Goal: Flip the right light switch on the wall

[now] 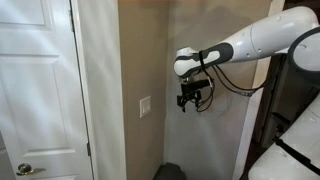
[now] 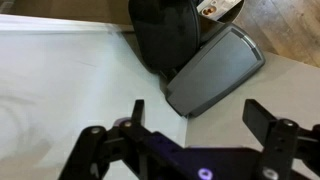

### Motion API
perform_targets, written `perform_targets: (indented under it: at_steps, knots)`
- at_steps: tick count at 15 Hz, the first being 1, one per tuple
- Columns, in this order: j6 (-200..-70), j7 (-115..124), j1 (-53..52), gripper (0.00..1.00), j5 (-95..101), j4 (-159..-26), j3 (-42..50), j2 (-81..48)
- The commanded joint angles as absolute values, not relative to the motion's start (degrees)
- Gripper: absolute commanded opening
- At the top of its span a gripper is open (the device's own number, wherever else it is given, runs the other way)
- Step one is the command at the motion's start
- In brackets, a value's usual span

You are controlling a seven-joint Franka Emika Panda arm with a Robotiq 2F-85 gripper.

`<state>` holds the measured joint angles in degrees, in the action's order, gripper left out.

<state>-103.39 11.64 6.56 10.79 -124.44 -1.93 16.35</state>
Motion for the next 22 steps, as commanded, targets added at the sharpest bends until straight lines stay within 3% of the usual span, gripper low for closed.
perform_targets:
  at_steps: [1,5,6,8,16,19,22]
  knots:
    - [-103.20,11.83,5.55,1.00,11.02,-124.31,-1.02,16.30]
    - [-103.20,11.83,5.55,0.99,11.02,-124.31,-1.02,16.30]
    - [-103.46,11.58,5.41,0.75,11.57,-123.94,-1.13,15.61]
    - [-104.88,10.97,4.82,0.69,12.32,-122.35,-1.50,13.25]
    - [-117.44,7.28,0.81,0.16,16.73,-111.68,-2.16,-1.55]
    - [-119.95,5.03,0.22,0.01,15.51,-108.87,-1.55,-5.37]
    - [-120.39,1.36,0.33,0.00,13.82,-107.21,-1.31,-7.43]
